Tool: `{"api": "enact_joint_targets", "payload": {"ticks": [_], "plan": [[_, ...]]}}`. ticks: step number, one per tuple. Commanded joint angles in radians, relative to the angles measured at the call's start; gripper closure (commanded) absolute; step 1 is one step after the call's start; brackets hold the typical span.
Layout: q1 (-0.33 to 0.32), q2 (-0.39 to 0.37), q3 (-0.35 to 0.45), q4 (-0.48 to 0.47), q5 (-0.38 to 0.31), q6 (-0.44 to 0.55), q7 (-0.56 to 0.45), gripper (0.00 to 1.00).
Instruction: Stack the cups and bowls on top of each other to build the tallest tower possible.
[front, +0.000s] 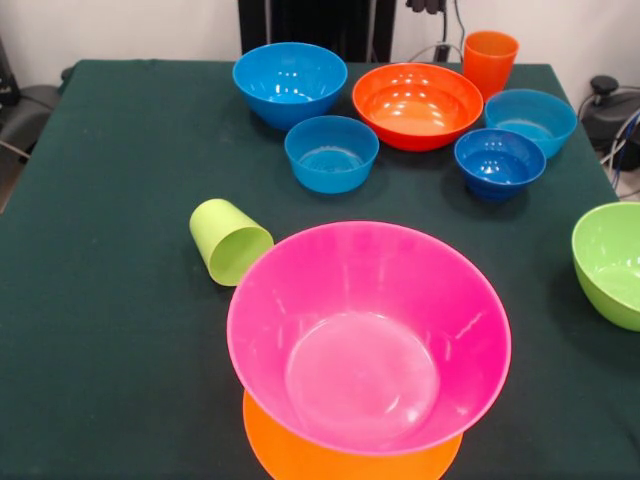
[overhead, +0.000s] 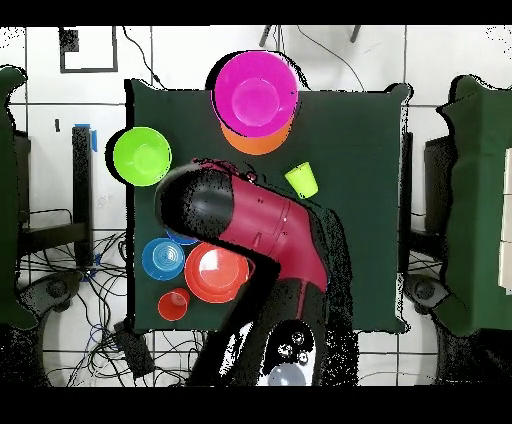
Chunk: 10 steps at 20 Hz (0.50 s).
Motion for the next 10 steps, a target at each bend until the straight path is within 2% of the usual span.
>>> {"api": "enact_joint_targets", "payload": {"ticks": [1,10], "plan": [[0.009,-0.029,0.096,0.253,0.004,-0.153,0.179,1.0],[0.014,-0.031,0.151,0.368,0.015,-0.309,0.256,1.0]]}}
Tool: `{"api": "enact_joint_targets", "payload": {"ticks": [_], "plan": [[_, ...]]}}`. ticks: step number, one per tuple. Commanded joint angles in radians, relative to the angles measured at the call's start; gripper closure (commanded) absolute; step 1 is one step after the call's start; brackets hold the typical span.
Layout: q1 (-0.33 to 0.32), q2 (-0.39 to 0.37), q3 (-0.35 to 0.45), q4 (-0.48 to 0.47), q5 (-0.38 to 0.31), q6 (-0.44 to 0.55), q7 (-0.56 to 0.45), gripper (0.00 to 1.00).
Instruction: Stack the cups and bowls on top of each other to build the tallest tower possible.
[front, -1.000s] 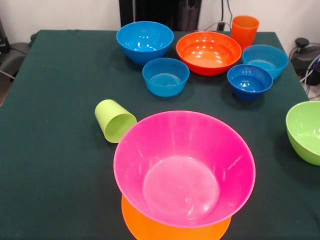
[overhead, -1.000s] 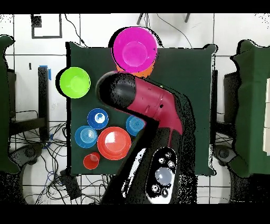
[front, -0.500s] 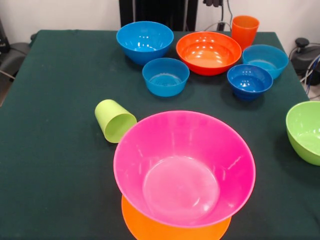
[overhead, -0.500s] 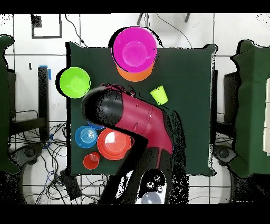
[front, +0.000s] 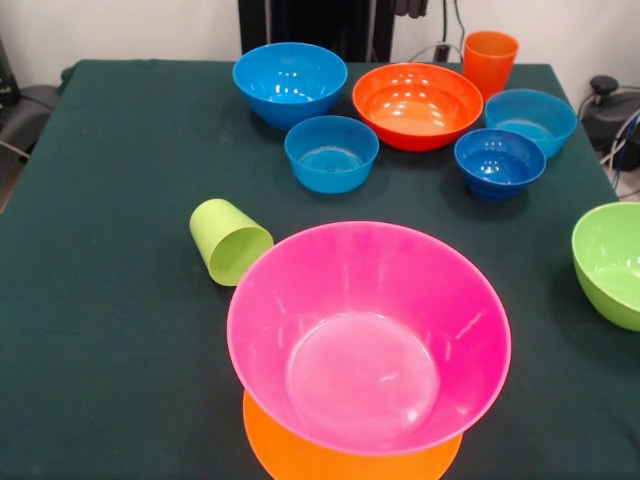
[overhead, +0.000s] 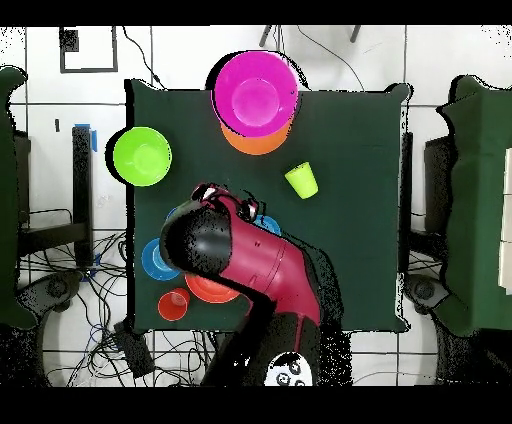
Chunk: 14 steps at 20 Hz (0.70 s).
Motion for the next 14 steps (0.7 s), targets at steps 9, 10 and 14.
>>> {"api": "enact_joint_targets", "payload": {"ticks": [9,10,14], "plan": [[-0.064,-0.014,0.283,0.288,0.085,-0.139,0.223,1.0],[-0.076,-0.018,0.3,0.298,0.09,-0.145,0.225,1.0],[-0.109,-0.013,0.373,0.342,0.1,-0.201,0.255,1.0]]}}
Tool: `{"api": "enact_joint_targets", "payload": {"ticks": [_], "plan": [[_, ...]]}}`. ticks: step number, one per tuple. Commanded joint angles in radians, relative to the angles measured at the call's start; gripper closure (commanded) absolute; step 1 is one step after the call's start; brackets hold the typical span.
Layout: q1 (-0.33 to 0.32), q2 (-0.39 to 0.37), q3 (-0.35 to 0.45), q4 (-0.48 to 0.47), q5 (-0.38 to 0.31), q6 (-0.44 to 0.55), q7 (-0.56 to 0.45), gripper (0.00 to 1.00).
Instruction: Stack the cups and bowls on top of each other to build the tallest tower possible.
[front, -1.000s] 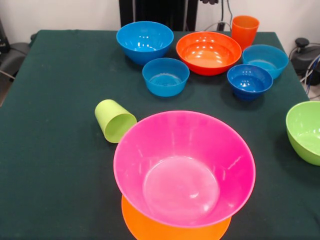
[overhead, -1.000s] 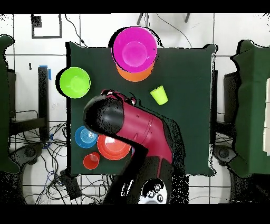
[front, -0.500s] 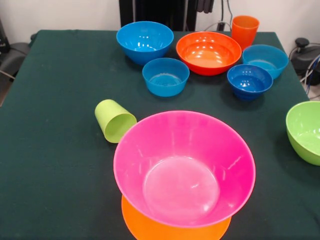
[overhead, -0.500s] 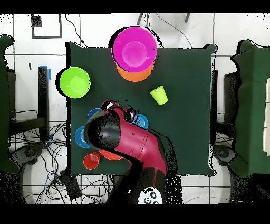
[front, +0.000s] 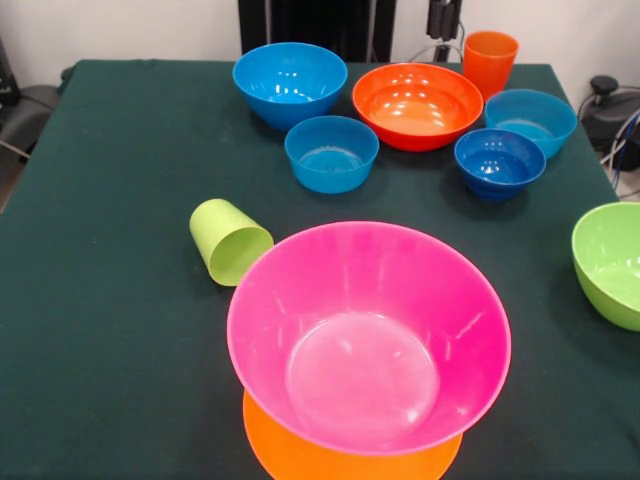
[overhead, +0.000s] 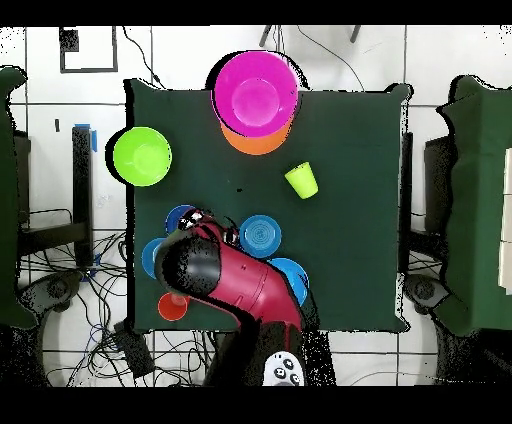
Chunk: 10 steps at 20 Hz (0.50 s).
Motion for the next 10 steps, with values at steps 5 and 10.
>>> {"api": "enact_joint_targets", "payload": {"ticks": [5,10], "plan": [[-0.052,0.013,0.246,0.162,0.024,-0.129,0.211,1.0],[-0.076,0.01,0.28,0.181,-0.003,-0.18,0.234,1.0]]}}
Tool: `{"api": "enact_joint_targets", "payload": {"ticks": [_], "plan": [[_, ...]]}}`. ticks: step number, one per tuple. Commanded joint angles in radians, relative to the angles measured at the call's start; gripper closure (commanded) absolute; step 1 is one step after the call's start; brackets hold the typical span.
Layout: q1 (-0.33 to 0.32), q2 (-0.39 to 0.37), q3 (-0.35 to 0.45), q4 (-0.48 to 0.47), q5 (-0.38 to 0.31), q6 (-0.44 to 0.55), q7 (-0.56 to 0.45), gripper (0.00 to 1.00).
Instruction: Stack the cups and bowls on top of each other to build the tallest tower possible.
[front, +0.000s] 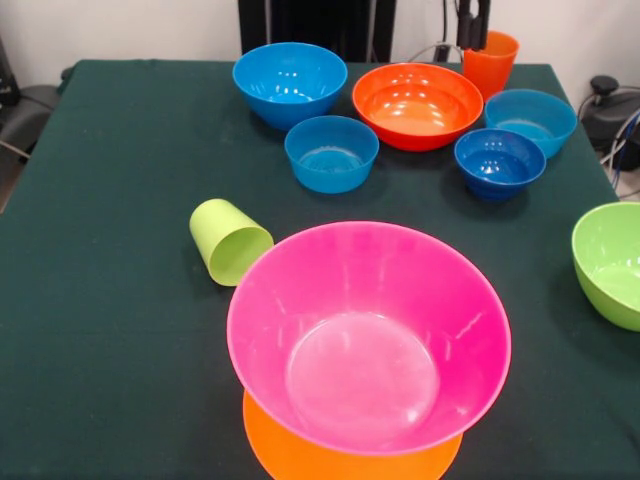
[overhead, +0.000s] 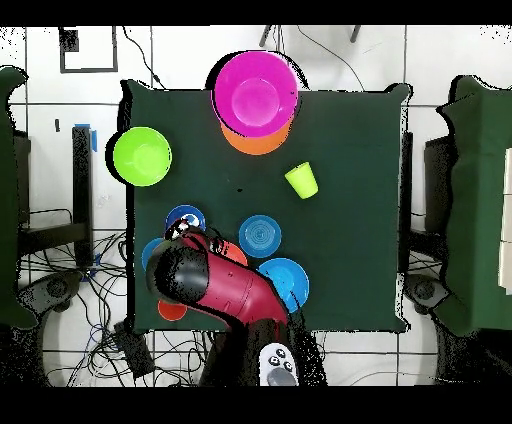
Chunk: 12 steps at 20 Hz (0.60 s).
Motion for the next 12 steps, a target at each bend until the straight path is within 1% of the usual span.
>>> {"api": "enact_joint_targets", "payload": {"ticks": [1,3,6,9,12], "plan": [[-0.03,0.011,0.152,0.085,-0.012,-0.093,0.188,1.0],[-0.028,0.0,0.156,0.091,-0.013,-0.086,0.194,1.0],[-0.007,-0.021,0.153,0.112,0.002,-0.056,0.219,1.0],[0.029,-0.038,0.127,0.12,0.008,-0.031,0.244,1.0],[0.044,-0.043,0.12,0.136,0.002,-0.046,0.262,1.0]]}}
